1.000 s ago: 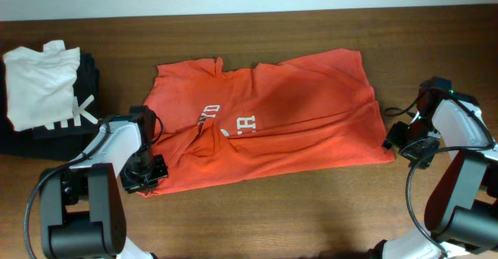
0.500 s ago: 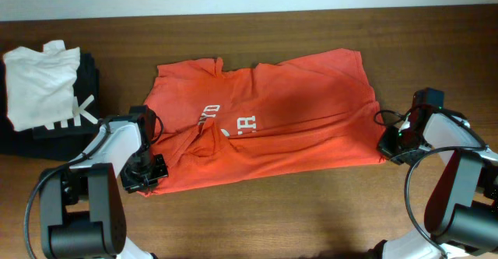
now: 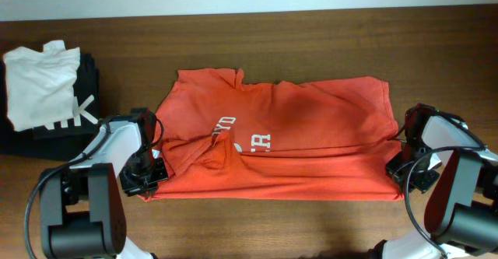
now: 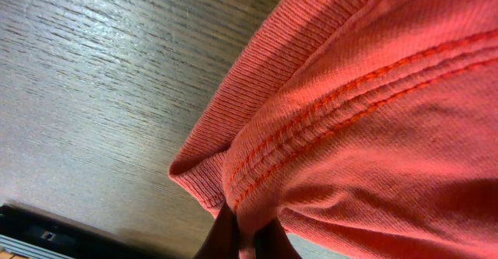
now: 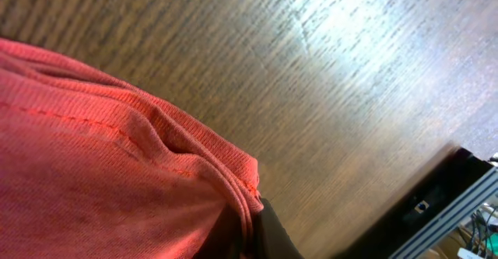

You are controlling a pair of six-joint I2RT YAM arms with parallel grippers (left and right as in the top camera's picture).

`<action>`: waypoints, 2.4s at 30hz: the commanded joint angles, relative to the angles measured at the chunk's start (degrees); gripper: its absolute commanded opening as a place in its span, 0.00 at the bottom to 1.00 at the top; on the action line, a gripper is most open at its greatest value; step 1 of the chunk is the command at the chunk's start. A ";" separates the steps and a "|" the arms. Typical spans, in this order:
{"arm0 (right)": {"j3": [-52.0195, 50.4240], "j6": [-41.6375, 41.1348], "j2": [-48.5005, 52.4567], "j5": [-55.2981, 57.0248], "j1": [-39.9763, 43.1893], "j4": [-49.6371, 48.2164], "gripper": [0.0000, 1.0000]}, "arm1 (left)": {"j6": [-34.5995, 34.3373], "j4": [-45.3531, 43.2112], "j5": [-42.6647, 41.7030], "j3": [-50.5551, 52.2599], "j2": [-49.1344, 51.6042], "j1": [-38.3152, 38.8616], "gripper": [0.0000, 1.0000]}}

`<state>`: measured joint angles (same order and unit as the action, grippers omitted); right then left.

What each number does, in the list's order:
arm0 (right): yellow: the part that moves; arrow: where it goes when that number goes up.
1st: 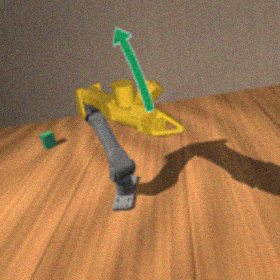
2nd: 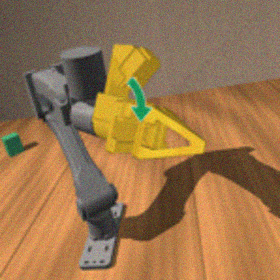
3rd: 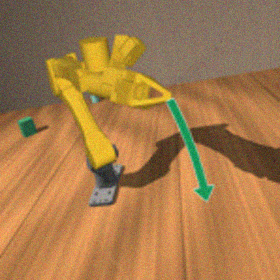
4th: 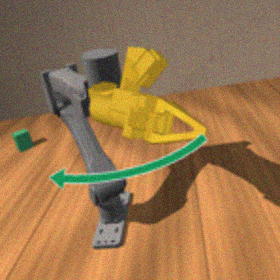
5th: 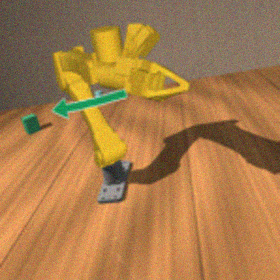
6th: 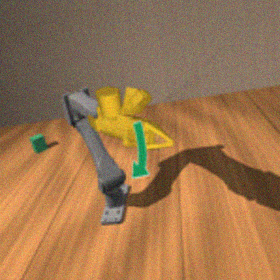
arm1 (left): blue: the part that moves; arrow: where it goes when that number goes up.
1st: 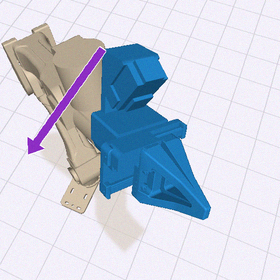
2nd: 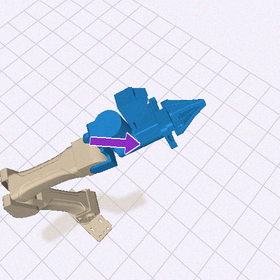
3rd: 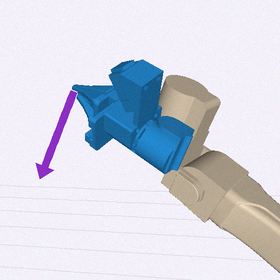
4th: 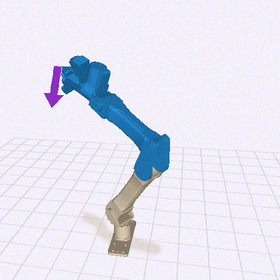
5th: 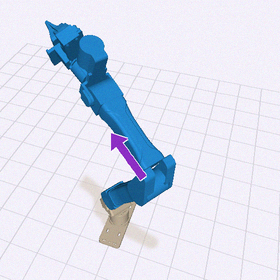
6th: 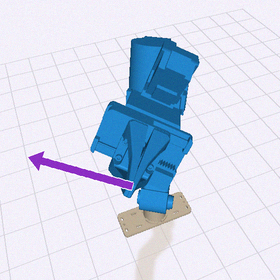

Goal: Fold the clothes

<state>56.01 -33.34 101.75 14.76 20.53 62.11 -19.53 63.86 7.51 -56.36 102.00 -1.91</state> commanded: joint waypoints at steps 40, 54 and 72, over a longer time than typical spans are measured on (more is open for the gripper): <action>9.68 16.61 -15.89 -13.11 0.11 2.80 0.83 | 6.78 -52.74 -24.68 -33.97 29.27 3.45 0.41; 9.68 19.67 -6.47 -23.45 -1.64 -32.20 0.83 | 5.03 -37.11 -28.35 -38.01 20.57 1.90 0.01; 9.68 19.37 16.59 -21.49 -5.16 -66.97 0.32 | 5.07 -30.95 -27.21 -37.44 20.28 2.03 0.01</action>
<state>65.41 -13.47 116.88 -7.60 15.49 -4.12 -14.35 32.60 -19.92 -93.34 123.44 0.21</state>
